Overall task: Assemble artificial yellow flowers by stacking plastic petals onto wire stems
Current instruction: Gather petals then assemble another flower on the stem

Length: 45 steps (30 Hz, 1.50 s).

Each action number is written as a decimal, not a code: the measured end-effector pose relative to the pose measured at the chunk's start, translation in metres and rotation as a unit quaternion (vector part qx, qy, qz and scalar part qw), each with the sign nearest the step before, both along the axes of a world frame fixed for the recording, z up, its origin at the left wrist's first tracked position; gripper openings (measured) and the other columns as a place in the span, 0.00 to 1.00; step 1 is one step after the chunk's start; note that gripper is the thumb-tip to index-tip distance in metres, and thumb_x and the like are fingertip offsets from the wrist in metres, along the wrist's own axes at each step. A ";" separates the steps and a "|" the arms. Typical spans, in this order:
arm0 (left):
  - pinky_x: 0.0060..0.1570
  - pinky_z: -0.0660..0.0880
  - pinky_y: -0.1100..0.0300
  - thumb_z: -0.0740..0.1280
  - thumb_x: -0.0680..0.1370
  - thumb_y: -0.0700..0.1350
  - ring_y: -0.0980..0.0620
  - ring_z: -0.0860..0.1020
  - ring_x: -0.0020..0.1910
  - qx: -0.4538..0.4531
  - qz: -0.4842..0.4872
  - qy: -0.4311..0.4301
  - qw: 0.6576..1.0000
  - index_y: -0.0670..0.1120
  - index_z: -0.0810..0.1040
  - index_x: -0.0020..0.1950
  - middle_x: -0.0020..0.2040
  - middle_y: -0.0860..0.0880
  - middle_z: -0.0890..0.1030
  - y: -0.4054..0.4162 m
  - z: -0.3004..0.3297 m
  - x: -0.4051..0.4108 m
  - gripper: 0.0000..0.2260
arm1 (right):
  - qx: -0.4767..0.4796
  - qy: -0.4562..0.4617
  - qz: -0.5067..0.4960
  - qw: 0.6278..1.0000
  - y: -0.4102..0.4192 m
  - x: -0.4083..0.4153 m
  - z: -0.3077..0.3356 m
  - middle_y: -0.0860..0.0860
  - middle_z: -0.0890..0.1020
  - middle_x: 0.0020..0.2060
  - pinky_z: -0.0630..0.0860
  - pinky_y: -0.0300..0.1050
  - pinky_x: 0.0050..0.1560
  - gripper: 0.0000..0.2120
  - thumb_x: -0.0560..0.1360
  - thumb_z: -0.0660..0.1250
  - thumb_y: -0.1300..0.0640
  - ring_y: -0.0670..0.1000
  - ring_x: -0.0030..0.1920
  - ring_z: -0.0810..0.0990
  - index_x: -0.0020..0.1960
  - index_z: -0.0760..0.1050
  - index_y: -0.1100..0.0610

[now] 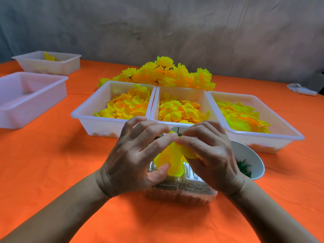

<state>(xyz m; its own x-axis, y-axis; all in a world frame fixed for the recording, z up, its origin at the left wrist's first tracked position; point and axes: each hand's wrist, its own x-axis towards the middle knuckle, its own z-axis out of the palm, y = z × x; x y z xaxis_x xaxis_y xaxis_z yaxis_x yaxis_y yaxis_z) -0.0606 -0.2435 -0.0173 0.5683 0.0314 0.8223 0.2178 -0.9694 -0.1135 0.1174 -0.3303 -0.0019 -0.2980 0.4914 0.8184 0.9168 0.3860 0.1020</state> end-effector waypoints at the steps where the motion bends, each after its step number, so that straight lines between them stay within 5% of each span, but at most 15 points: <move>1: 0.58 0.69 0.43 0.73 0.69 0.50 0.42 0.79 0.55 -0.003 0.000 0.002 1.000 0.44 0.71 0.61 0.55 0.42 0.81 -0.001 0.000 0.000 0.23 | -0.001 -0.001 0.000 1.000 0.000 0.000 0.000 0.54 0.81 0.38 0.72 0.50 0.44 0.03 0.70 0.70 0.65 0.56 0.39 0.80 0.43 0.83 0.62; 5: 0.58 0.70 0.43 0.73 0.70 0.54 0.42 0.79 0.53 -0.004 0.005 -0.006 1.000 0.43 0.72 0.58 0.53 0.42 0.81 -0.005 -0.001 0.003 0.23 | -0.004 -0.002 -0.005 1.000 0.000 -0.001 -0.001 0.55 0.81 0.38 0.72 0.51 0.43 0.04 0.70 0.71 0.65 0.56 0.38 0.79 0.43 0.83 0.62; 10: 0.58 0.70 0.46 0.69 0.71 0.39 0.42 0.81 0.48 0.023 0.017 -0.011 1.000 0.38 0.83 0.48 0.48 0.43 0.83 -0.006 -0.003 0.004 0.09 | -0.007 0.004 0.006 1.000 0.000 0.001 -0.003 0.54 0.82 0.39 0.72 0.52 0.43 0.06 0.74 0.67 0.62 0.56 0.39 0.80 0.44 0.83 0.62; 29: 0.53 0.73 0.49 0.68 0.73 0.37 0.43 0.81 0.43 0.024 0.005 -0.003 1.000 0.37 0.83 0.42 0.44 0.43 0.83 0.002 -0.014 0.003 0.05 | -0.017 0.016 0.001 1.000 -0.003 0.009 -0.025 0.50 0.84 0.42 0.71 0.50 0.49 0.10 0.74 0.63 0.66 0.53 0.45 0.81 0.43 0.83 0.60; 33: 0.50 0.74 0.50 0.67 0.72 0.35 0.44 0.80 0.39 0.019 -0.010 0.005 1.000 0.38 0.83 0.40 0.41 0.44 0.83 0.001 -0.015 0.004 0.05 | -0.025 0.030 0.014 0.999 -0.002 0.008 -0.025 0.50 0.84 0.42 0.71 0.49 0.49 0.18 0.80 0.55 0.61 0.54 0.45 0.81 0.41 0.83 0.59; 35: 0.49 0.75 0.50 0.67 0.71 0.35 0.44 0.79 0.39 0.008 -0.016 0.016 1.000 0.38 0.82 0.39 0.40 0.45 0.82 0.000 -0.013 0.004 0.05 | -0.042 0.032 0.011 0.999 -0.003 0.010 -0.025 0.49 0.84 0.42 0.70 0.49 0.50 0.14 0.78 0.60 0.62 0.53 0.47 0.81 0.42 0.83 0.59; 40: 0.49 0.72 0.52 0.67 0.72 0.47 0.46 0.78 0.44 -0.161 -0.043 0.004 0.986 0.40 0.82 0.38 0.41 0.47 0.81 -0.005 -0.005 0.002 0.10 | -0.085 0.055 0.019 0.995 -0.006 0.012 -0.020 0.48 0.84 0.43 0.72 0.52 0.50 0.05 0.68 0.71 0.65 0.54 0.49 0.79 0.42 0.83 0.58; 45: 0.52 0.74 0.59 0.74 0.70 0.49 0.52 0.79 0.48 -0.367 -0.056 -0.095 0.924 0.43 0.83 0.46 0.45 0.48 0.80 -0.006 0.005 0.017 0.11 | -0.118 0.066 0.041 0.990 -0.007 0.012 -0.014 0.50 0.84 0.43 0.73 0.56 0.47 0.03 0.68 0.73 0.62 0.55 0.49 0.80 0.43 0.83 0.58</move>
<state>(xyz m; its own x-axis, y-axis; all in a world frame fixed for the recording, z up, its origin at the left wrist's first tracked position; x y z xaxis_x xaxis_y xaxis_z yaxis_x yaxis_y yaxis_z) -0.0433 -0.2491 -0.0127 0.4498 0.5695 0.6880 0.0600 -0.7878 0.6129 0.1292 -0.3370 -0.0157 -0.2431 0.6522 0.7180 0.8804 0.4591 -0.1190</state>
